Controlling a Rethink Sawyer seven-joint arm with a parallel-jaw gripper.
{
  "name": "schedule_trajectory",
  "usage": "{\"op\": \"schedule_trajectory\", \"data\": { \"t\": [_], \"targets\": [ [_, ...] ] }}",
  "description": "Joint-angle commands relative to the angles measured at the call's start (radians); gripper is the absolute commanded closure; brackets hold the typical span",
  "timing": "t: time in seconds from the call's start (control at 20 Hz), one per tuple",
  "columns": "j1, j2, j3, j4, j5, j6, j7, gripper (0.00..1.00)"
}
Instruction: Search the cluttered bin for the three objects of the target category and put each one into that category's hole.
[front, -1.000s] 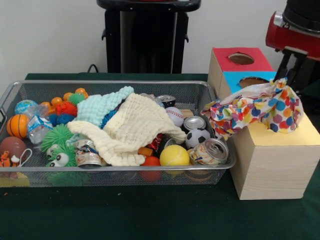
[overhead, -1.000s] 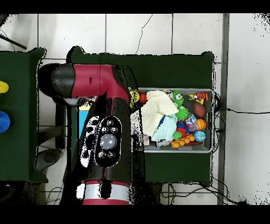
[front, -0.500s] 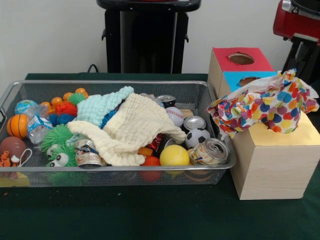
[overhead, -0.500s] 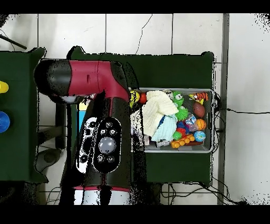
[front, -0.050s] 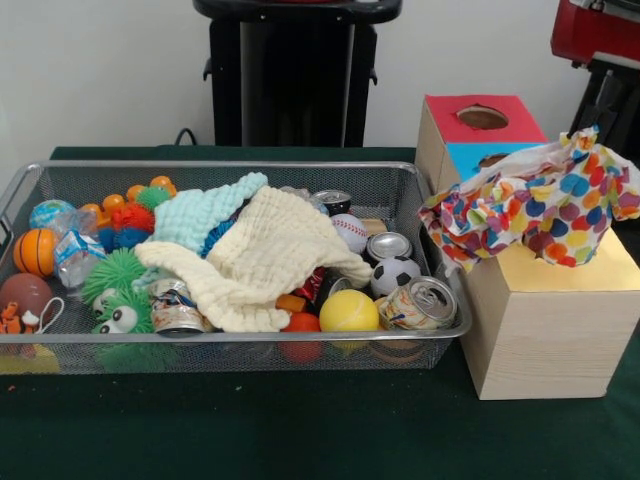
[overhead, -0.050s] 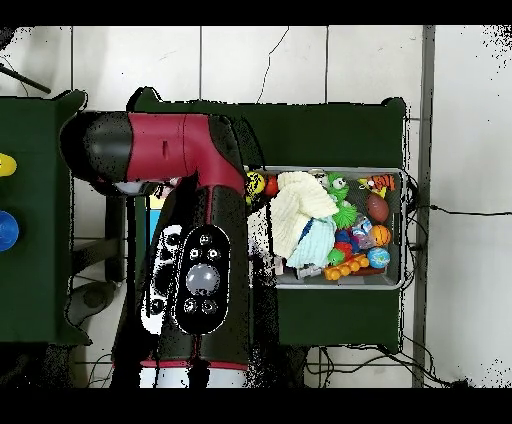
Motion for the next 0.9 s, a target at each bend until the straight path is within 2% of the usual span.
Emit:
{"op": "schedule_trajectory", "data": {
  "t": [0.05, 0.45, 0.75, 0.9],
  "targets": [
    [-0.038, 0.005, 0.060, 0.113, -0.039, 0.004, 0.000, 1.00],
    [-0.048, -0.009, 0.069, 0.164, -0.034, -0.038, -0.003, 1.00],
    [-0.076, -0.006, 0.093, 0.231, -0.035, -0.127, -0.034, 1.00],
    [-0.078, 0.006, 0.096, 0.239, -0.048, -0.157, -0.032, 1.00]
  ]
}}
